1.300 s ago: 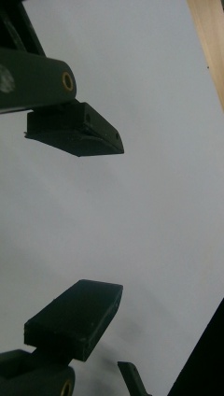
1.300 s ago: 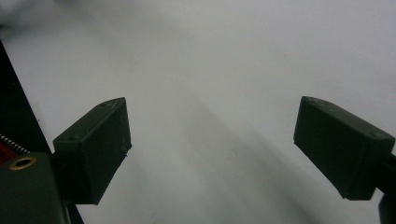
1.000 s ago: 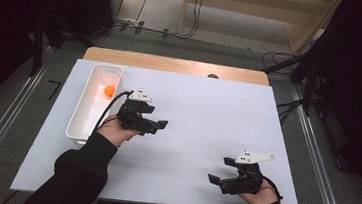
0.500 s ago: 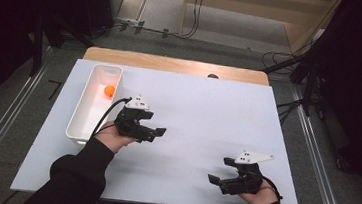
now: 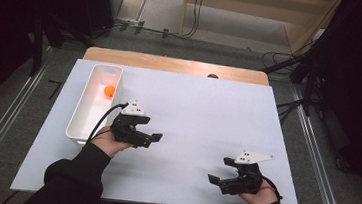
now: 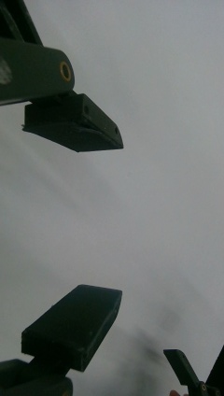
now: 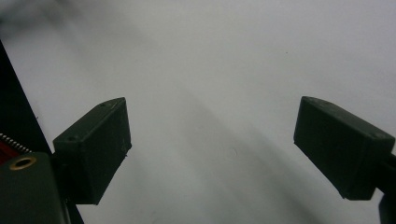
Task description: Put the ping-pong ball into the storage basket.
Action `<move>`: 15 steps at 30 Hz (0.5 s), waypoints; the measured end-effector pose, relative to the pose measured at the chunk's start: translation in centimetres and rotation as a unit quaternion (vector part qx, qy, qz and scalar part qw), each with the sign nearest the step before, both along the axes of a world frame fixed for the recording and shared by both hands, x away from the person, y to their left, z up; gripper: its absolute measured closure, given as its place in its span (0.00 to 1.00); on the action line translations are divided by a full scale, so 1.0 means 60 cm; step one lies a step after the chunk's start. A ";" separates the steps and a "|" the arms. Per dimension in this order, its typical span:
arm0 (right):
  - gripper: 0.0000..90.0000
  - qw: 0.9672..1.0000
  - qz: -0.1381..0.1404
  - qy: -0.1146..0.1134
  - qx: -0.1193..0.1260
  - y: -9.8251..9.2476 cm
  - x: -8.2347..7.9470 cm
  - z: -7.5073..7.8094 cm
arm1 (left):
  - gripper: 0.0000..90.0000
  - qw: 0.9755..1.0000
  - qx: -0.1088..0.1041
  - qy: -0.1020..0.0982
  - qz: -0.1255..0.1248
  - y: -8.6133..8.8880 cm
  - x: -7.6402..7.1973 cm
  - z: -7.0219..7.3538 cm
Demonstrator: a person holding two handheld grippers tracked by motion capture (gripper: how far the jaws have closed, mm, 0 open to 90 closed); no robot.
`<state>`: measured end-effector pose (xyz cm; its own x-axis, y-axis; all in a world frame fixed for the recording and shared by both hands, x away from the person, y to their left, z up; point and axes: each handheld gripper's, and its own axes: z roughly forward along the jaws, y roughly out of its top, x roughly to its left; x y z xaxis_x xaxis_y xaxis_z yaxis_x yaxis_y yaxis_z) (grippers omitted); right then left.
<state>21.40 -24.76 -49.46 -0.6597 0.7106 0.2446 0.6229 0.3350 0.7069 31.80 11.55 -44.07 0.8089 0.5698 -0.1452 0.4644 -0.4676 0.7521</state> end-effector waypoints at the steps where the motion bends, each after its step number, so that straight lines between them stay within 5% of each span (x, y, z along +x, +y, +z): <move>1: 0.11 1.000 -0.001 0.000 0.000 0.000 0.000 0.000 | 0.26 1.000 -0.003 0.000 -0.001 0.001 -0.001 0.000; 15: 0.11 1.000 0.002 0.000 -0.002 0.000 0.000 -0.001 | 0.26 1.000 0.004 -0.003 -0.014 0.019 -0.025 -0.012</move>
